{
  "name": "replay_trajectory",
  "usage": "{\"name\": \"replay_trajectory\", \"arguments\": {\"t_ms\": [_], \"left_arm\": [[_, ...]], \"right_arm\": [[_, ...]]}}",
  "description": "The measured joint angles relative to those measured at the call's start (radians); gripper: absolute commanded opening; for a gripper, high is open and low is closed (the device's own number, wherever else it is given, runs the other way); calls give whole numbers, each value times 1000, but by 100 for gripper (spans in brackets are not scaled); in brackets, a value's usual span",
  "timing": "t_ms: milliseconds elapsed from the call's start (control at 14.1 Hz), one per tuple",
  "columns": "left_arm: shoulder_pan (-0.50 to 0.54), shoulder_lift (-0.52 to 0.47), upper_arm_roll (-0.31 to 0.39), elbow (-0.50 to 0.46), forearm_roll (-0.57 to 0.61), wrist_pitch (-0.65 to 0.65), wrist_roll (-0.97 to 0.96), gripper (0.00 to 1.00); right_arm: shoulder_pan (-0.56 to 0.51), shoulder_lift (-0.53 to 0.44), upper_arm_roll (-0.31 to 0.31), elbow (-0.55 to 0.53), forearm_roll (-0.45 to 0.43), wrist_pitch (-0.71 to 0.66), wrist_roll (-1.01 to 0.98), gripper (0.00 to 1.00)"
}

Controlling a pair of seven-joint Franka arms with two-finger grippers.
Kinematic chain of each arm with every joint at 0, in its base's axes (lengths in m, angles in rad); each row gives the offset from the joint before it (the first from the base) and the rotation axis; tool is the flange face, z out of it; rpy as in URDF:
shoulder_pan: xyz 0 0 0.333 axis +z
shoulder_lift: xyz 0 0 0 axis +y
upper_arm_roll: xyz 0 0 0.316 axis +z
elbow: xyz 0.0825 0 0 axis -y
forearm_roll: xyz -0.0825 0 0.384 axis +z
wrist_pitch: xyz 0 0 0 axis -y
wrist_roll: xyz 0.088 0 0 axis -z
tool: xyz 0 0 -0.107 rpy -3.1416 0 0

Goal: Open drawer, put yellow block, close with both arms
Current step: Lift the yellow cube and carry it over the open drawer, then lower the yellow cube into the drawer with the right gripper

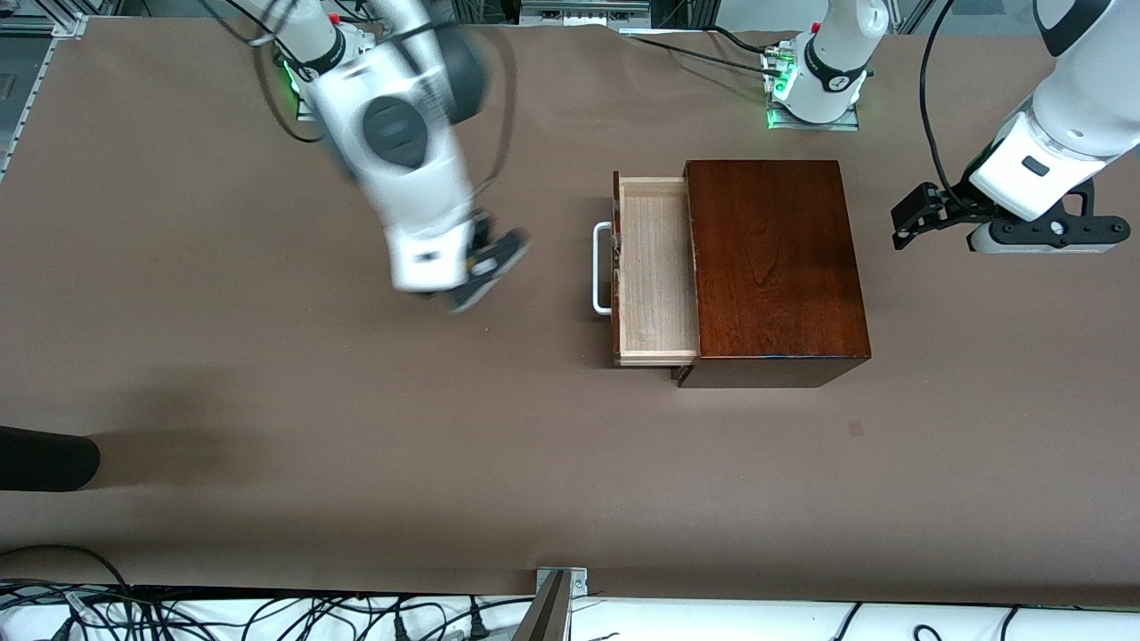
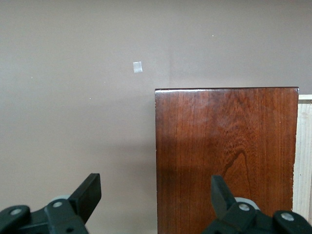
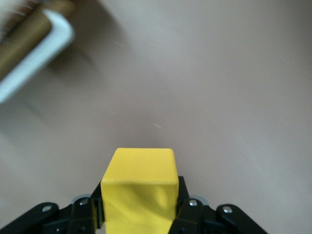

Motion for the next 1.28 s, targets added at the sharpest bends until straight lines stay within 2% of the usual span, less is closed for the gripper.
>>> {"name": "replay_trajectory", "arguments": {"t_ms": [356,569,1281], "left_arm": [[3,-1,-8,0,0,-3,0,100],[3,-1,-8,3,0,-3,0,100],[3,-10,-8,7,0,-17,1,100]], "right_arm": [[249,147,0,217,-7,5,-6,0],[338,235,-1,305,-17,20,-37,0],[357,361,-13,330,-60,100,-219,0]]}}
